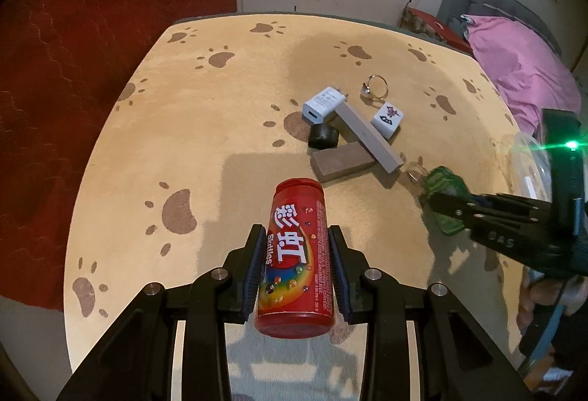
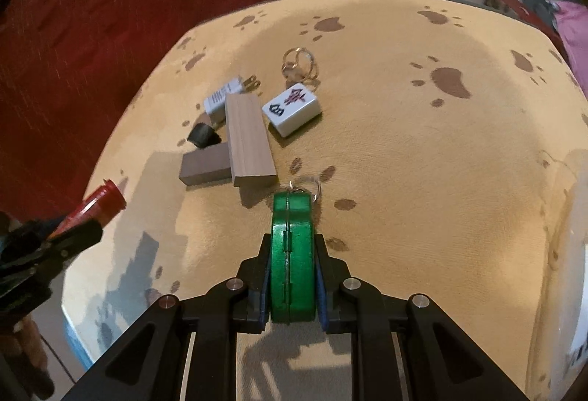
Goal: Organize rigid objects
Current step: 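Carry the green tin into the bowl and open the right tool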
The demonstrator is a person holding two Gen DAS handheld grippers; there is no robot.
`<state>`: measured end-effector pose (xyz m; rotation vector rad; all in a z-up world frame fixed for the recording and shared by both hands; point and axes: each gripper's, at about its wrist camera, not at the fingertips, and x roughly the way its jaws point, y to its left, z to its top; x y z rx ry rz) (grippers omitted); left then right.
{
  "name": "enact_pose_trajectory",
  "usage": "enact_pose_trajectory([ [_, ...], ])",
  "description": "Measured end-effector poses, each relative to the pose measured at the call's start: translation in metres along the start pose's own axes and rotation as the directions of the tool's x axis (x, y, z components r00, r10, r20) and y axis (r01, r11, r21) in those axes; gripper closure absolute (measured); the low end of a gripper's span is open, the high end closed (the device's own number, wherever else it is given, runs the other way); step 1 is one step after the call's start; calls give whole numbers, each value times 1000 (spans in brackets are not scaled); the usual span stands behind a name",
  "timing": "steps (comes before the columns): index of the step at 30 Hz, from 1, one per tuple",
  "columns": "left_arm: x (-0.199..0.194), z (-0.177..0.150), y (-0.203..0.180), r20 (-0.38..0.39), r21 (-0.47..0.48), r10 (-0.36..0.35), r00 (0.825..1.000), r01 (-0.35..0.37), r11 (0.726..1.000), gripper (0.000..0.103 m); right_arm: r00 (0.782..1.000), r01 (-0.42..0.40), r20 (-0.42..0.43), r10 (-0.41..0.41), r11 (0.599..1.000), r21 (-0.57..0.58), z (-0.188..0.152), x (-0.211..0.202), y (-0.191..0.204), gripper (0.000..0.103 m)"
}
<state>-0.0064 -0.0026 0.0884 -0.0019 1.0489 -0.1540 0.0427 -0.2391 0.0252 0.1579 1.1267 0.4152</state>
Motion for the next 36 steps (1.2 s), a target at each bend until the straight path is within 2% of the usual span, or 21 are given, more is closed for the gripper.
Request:
enact_pose_trajectory([
  [7,-2,1,-21,4,17,-18,1000,18,1000,68,998,0,59,-4,998,60,-12,-39,-23,83],
  [16,-3,1,-72,3,83,-55,998,55,995,68,986,63,139,-88,983,175,-39,-97,-82,83],
  [26,-7,2,-126,9,148,-79,997,77,986,68,951,173,200,-237,940,293,-61,-151,-151,83],
  [33,-14,2,-154,22,177,-80,997,75,981,68,928,228,200,-314,904,361,-70,-167,-193,83],
  [35,-16,2,-159,28,178,-82,996,76,981,68,921,252,189,-340,891,378,-72,-169,-202,82],
  [36,-17,3,-161,32,177,-82,996,75,981,68,922,256,181,-343,889,380,-72,-168,-206,77],
])
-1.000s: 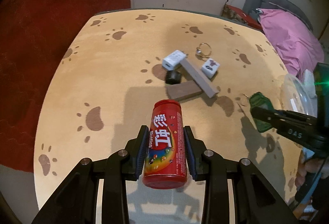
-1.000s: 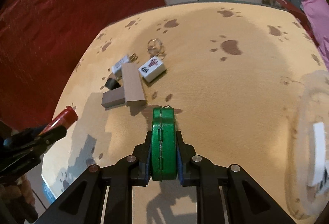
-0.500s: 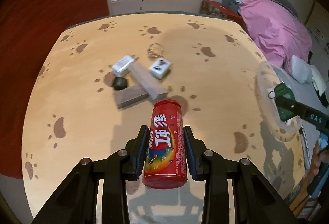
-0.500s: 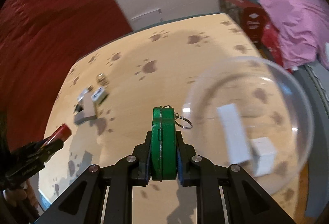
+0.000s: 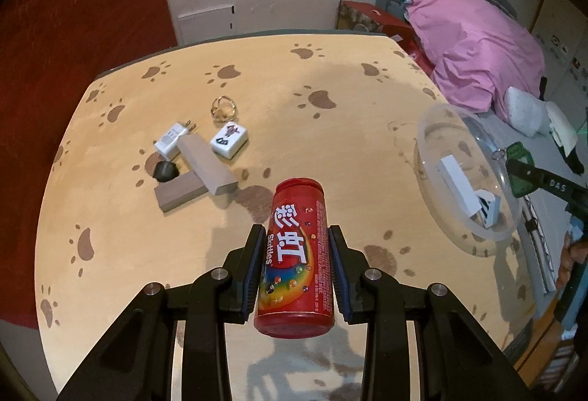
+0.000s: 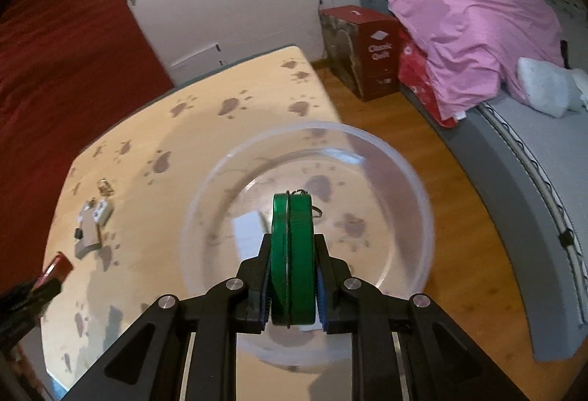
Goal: Organize rigid objects
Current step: 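Carry the green tin into the bowl and open the right tool, then lower the red Skittles tube into the bowl and open the left tool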
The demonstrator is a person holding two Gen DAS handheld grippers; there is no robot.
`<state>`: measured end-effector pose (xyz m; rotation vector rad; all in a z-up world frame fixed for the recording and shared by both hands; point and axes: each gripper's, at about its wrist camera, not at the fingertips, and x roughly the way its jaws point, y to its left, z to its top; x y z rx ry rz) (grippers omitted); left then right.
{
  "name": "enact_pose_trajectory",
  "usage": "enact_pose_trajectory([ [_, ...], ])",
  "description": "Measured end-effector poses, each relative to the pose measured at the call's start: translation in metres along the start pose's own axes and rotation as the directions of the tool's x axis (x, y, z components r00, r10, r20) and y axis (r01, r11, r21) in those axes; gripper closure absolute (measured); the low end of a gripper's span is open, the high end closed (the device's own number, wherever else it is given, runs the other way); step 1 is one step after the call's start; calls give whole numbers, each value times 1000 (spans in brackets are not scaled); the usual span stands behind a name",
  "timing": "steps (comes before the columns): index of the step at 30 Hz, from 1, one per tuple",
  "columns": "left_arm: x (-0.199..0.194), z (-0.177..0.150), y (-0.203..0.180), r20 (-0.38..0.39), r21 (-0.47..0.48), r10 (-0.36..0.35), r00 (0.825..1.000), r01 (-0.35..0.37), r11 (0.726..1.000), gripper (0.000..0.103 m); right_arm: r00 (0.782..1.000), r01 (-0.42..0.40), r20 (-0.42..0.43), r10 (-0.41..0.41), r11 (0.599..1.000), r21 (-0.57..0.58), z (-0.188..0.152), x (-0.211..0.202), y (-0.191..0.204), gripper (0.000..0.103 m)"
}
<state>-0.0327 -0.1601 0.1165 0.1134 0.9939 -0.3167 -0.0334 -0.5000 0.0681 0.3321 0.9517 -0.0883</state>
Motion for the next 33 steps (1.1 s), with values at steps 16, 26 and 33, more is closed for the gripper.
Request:
enact_pose_trajectory([
  [16,-10,9,-35,33,36,-16,999,15,999,68,999,-21,23,22,999,-37,3,-4,-1,32],
  [26,1,23,-84,26,126,-101,995,97,987,68,999,21,30,-21,1000,4,-7,-17,-22,26],
  [33,13,35,-124,6,181,-171,985,167,969,68,998,51,44,-52,998,31,-15,-30,-42,24],
])
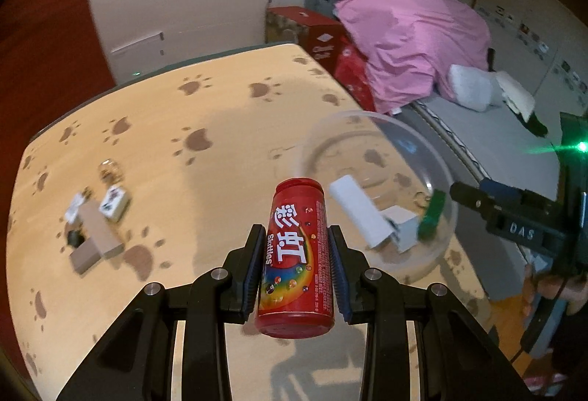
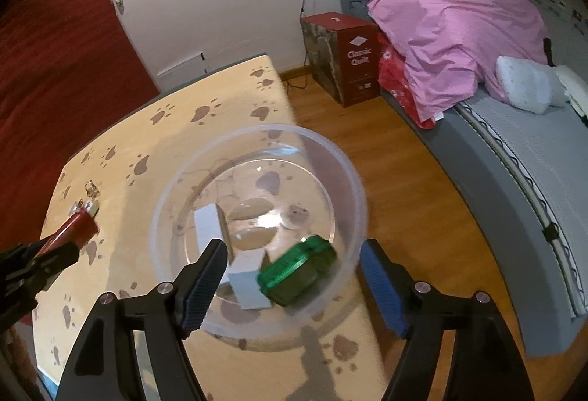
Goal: Organize rigid objects
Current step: 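Lower the red Skittles tube into the bowl and open the left tool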
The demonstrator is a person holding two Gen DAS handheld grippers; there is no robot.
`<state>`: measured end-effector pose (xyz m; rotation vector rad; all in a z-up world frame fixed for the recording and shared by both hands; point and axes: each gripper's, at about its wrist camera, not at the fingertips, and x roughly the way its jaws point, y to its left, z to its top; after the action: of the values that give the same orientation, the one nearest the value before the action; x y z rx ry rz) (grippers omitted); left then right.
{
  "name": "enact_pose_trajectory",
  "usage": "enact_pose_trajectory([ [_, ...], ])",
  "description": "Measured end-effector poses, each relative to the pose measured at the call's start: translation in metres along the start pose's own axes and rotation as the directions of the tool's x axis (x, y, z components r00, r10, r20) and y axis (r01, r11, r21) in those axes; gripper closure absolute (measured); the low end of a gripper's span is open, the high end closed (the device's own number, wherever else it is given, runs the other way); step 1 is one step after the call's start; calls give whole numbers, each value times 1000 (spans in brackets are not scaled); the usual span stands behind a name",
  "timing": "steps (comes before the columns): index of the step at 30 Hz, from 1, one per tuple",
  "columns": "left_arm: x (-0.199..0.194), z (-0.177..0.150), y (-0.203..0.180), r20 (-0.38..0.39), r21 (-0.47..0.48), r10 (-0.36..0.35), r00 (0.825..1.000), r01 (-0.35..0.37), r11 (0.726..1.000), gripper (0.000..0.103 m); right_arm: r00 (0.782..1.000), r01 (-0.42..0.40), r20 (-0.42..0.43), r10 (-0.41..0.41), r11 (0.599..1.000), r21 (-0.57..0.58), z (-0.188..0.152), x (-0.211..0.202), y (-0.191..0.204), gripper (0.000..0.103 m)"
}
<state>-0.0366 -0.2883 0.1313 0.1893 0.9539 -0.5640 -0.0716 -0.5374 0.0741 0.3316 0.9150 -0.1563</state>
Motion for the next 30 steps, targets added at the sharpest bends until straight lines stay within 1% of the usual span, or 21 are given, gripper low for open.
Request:
enact_pose_trajectory([
  [6,22,14,-31,-32,42,-58,998,60,997,68,1000,6,-12,-6,999,51,-15,-6,-19,23],
  [11,34,25,-55,-44,76,-94,995,97,992,68,1000,17,-25,-15,997,80,-25,-10,-33,23],
  [15,44,31,-62,-58,55,-114,992,117,992,67,1000,21,-24,-19,996,87,-28,-12,-39,23],
  [16,47,32,-62,-63,40,-118,991,121,992,62,1000,21,-24,-19,996,88,-28,-13,-39,23],
  [17,48,33,-60,-65,28,-117,991,119,992,57,1000,20,-24,-18,996,87,-29,-13,-39,23],
  [18,48,33,-59,-62,16,-117,991,118,993,48,1000,19,-23,-17,996,86,-29,-14,-39,23],
  [19,47,33,-58,-57,10,-118,991,118,993,44,1000,16,-23,-14,996,85,-29,-14,-38,23],
  [24,42,29,-50,-54,-7,-94,994,94,996,42,1000,-3,-21,4,997,74,-29,-13,-33,23],
  [30,33,19,-30,-50,-46,-53,997,50,998,42,999,-44,-12,44,999,32,-26,-13,-14,22],
])
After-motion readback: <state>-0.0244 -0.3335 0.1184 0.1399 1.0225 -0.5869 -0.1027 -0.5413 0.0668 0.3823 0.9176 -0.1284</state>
